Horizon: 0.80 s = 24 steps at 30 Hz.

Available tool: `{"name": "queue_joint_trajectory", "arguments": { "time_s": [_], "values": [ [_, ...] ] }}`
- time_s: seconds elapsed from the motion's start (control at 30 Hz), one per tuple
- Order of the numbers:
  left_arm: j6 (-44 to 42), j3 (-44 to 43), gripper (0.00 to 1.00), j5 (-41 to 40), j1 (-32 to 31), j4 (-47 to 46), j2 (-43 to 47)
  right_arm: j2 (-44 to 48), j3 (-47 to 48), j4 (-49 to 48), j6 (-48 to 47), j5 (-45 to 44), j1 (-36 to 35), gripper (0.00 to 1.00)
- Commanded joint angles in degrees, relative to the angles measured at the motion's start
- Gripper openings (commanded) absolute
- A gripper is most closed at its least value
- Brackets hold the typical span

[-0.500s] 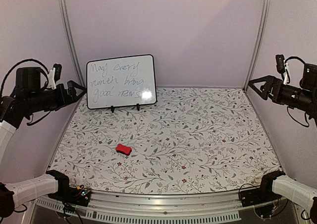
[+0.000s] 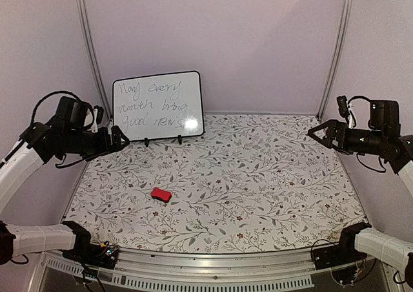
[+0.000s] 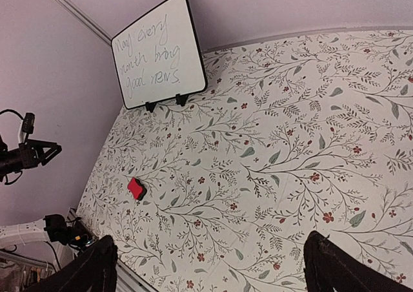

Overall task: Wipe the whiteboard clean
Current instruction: Move the whiteboard to the center of the board.

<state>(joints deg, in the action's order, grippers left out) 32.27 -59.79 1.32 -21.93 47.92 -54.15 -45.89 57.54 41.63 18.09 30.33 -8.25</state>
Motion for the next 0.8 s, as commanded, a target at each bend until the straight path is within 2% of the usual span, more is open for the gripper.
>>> {"name": "queue_joint_trajectory", "arguments": {
  "time_s": [0.0,0.17,0.3,0.5,0.6,0.77],
  "values": [
    [5.11,2.72,1.00,-7.35,-1.10,-2.16,-3.57,-0.35,-2.79,-4.31,2.14,2.32,0.28,0.99],
    [6.86,2.99,1.00,-10.44,-1.56,-7.39,-11.11,-2.44,-3.15,-5.24,2.07,2.31,0.33,0.99],
    [5.76,-1.39,1.00,-16.65,-1.60,-9.61,-20.27,-3.86,-2.66,-5.07,1.53,1.63,0.21,0.99],
    [2.50,-8.37,1.00,-21.71,-0.90,-15.09,-34.04,-6.31,-2.26,-5.84,1.26,1.19,0.14,0.99],
    [-0.11,-12.07,0.95,-22.07,0.22,-17.84,-41.19,-6.96,-2.32,-6.63,1.01,1.08,0.14,0.99],
    [-3.92,-15.78,0.81,-20.66,2.39,-24.23,-50.96,-6.96,-3.16,-7.12,0.81,2.29,0.06,0.99]
  ]
}}
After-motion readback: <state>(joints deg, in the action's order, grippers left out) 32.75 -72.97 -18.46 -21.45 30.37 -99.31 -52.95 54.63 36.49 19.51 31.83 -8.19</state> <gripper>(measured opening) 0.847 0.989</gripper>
